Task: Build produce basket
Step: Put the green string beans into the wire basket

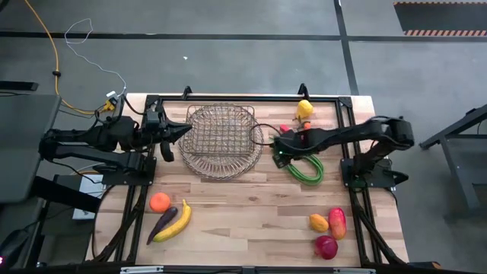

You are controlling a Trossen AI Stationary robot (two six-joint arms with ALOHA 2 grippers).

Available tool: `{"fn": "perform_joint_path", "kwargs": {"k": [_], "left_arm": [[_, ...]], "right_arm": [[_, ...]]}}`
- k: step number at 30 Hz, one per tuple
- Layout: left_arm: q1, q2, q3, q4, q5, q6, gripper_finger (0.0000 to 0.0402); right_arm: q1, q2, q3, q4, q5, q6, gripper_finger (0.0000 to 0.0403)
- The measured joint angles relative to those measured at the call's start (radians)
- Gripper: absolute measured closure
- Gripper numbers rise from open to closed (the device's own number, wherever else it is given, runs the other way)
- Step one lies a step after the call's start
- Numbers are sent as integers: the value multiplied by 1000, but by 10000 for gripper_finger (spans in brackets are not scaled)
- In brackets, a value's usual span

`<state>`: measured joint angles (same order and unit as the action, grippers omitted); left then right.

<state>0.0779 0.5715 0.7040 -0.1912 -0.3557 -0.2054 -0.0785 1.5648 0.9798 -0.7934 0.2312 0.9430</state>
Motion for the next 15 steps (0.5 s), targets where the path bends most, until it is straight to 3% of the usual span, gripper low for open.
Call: {"fn": "perform_joint_path", "kwargs": {"k": [15], "left_arm": [[0, 0, 0, 1, 4, 0, 398]], "right_arm": [[-54, 187, 0, 168, -54, -9, 173]]}}
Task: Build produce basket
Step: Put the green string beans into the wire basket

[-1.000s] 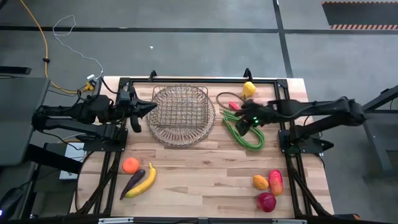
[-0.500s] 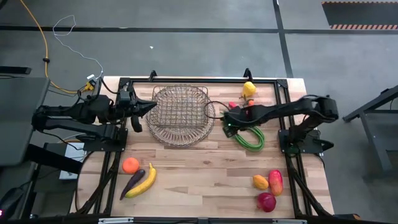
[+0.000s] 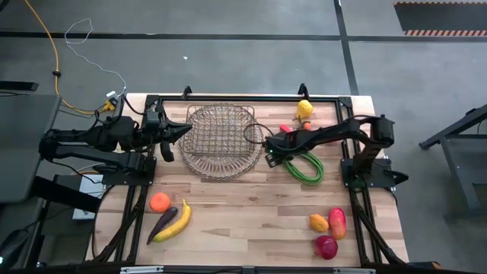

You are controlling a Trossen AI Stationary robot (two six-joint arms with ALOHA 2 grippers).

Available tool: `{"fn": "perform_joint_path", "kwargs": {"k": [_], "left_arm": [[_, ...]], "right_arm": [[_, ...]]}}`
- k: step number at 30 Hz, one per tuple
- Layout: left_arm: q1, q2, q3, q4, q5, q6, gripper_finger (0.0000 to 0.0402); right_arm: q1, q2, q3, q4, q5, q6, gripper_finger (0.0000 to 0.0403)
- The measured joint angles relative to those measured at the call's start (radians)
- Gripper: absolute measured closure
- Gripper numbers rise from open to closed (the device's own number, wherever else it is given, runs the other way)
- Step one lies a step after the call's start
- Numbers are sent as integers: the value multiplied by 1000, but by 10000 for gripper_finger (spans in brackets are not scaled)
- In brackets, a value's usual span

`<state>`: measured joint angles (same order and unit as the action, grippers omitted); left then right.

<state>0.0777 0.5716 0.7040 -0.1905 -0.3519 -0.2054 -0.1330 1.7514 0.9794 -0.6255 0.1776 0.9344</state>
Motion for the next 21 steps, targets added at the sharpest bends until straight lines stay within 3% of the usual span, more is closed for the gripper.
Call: {"fn": "perform_joint_path", "kwargs": {"k": [12, 16, 21], "left_arm": [[0, 0, 0, 0, -14, 0, 398], [0, 0, 0, 0, -38, 0, 398], [0, 0, 0, 0, -80, 0, 398]], "right_arm": [[0, 45, 3, 19, 4, 0, 192], [0, 46, 4, -7, 1, 8, 252], [0, 21, 1, -27, -20, -25, 365]]}}
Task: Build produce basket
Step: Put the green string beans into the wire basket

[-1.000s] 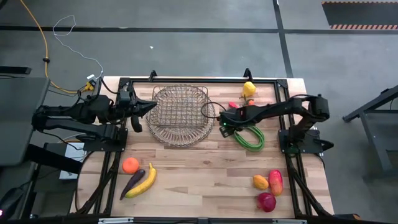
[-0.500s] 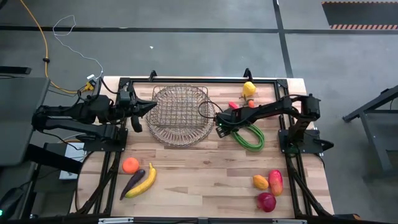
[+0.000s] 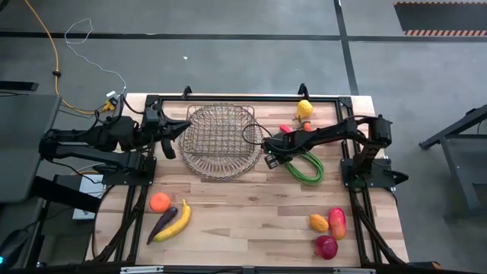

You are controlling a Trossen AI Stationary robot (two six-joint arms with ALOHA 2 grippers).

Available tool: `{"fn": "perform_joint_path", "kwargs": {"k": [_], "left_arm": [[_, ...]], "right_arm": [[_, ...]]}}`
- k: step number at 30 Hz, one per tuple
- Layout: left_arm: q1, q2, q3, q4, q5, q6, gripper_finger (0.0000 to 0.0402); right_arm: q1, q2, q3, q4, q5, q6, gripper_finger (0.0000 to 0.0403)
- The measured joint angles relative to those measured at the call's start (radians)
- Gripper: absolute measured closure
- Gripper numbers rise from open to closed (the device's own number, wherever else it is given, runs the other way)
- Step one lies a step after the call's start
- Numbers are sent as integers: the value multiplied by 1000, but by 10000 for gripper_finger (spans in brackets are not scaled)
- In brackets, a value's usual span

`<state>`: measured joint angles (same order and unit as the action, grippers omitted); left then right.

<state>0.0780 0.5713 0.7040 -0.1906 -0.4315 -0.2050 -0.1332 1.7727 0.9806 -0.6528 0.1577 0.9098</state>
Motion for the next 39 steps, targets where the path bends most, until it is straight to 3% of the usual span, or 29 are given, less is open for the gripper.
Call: {"fn": "perform_joint_path", "kwargs": {"k": [2, 6, 12, 16, 23, 28, 33, 39], "left_arm": [[0, 0, 0, 0, -2, 0, 398], [0, 0, 0, 0, -2, 0, 398], [0, 0, 0, 43, 9, 0, 398], [0, 0, 0, 111, 20, 7, 398], [0, 42, 35, 240, 63, -8, 376], [0, 172, 185, 160, 122, -27, 320], [0, 341, 372, 26, 162, -108, 235], [0, 505, 543, 11, 219, -157, 126]], "right_arm": [[2, -26, -4, -21, -19, -23, 386], [16, -113, -4, -78, -37, -42, 368], [58, -348, -5, -117, -35, -119, 393], [91, -541, -5, -31, -21, -135, 389], [128, -775, -3, 231, 115, -195, 394], [127, -806, 38, 366, 128, -314, 395], [131, -761, 171, 364, 121, -434, 397], [163, -683, 351, 332, 114, -547, 398]]}}
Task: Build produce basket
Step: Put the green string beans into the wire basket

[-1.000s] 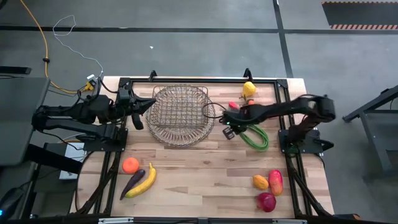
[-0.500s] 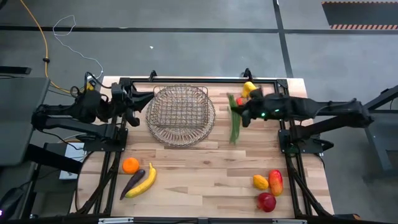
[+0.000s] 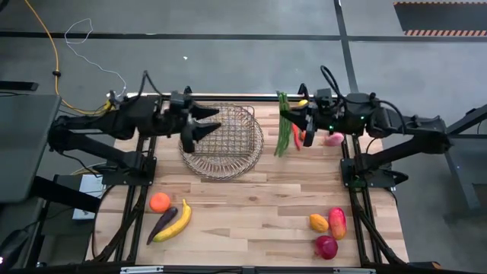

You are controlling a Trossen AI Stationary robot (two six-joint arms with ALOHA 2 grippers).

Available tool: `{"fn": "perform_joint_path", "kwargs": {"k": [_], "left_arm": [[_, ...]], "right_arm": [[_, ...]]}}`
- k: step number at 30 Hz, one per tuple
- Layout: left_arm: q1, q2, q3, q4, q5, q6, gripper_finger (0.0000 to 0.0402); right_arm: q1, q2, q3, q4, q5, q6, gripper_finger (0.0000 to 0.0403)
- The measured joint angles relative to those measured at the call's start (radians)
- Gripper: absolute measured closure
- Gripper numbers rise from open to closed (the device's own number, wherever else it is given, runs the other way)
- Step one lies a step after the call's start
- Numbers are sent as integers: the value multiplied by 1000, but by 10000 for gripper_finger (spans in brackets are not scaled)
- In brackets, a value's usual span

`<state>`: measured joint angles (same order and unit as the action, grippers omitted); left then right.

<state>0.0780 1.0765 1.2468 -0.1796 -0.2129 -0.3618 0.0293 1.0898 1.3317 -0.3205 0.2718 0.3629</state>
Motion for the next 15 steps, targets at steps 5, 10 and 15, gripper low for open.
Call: {"fn": "perform_joint_path", "kwargs": {"k": [5, 10, 15], "left_arm": [[0, 121, 115, 11, 15, 107, 82], [13, 207, 200, 11, 67, 168, 79], [34, 275, 253, 21, 184, 141, 80]], "right_arm": [[26, 72, 142, -15, 3, -70, 398], [31, 144, 286, -42, 9, -122, 398], [31, 208, 386, -51, -1, -173, 398]]}}
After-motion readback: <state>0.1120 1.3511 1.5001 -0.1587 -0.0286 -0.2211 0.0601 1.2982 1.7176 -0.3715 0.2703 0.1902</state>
